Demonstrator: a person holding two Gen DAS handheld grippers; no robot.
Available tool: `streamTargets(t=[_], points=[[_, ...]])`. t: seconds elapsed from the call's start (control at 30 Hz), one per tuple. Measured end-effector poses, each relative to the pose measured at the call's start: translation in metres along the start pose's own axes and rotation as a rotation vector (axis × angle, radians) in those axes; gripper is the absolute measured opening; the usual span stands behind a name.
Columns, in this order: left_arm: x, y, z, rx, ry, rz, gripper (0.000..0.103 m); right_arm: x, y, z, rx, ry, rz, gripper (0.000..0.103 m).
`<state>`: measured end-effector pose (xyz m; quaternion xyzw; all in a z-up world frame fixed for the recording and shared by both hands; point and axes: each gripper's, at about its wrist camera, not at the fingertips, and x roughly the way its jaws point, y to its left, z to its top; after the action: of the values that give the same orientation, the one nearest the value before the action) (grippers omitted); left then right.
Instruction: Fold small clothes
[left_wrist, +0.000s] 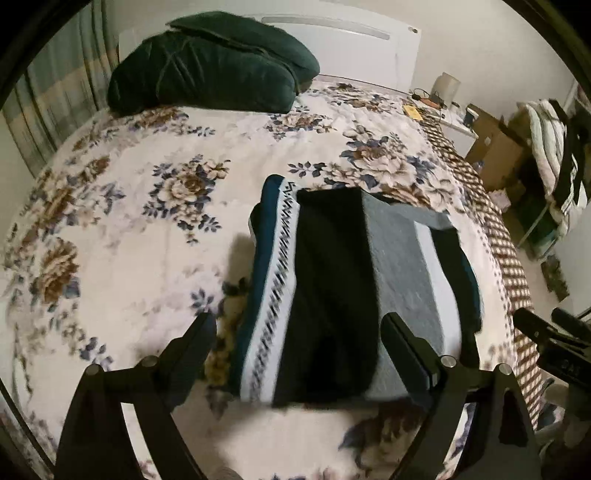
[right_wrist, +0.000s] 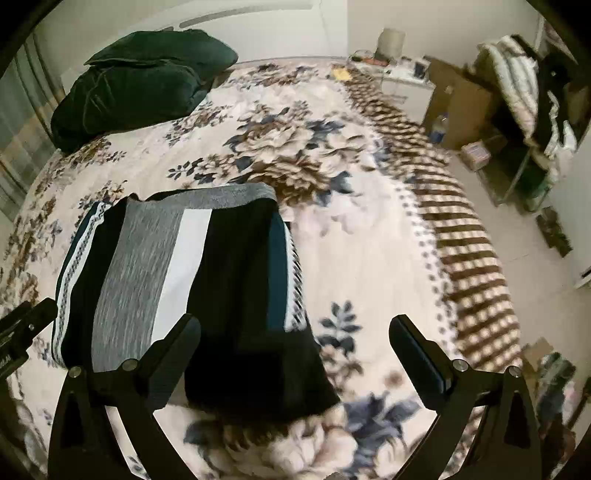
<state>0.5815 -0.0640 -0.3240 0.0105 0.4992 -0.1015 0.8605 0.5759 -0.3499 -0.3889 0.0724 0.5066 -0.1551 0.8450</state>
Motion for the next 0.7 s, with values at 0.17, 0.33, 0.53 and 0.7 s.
streamTargets(t=[0.17,0.33,0.53,0.7], points=[[-0.032,-0.017,-0.017,0.033,-0.008,0.019,0.091,-0.051,-0.008,-0.023,0.021,-0.045,-0.043,0.103],[-0.078,-0.025,-0.030,0.037,-0.044,0.046,0.091,-0.102,-0.009,-0.042,0.014,-0.095,-0.064,0.103],[-0.142,-0.027,-0.045,0.008,-0.084,0.066,0.091,-0.172,-0.013,-0.068,0.001,-0.146,-0.059,0.103],[-0.214,-0.039,-0.061,0.020,-0.137,0.071,0.091,-0.249,-0.020,-0.088,-0.013,-0.205,-0.061,0.103]])
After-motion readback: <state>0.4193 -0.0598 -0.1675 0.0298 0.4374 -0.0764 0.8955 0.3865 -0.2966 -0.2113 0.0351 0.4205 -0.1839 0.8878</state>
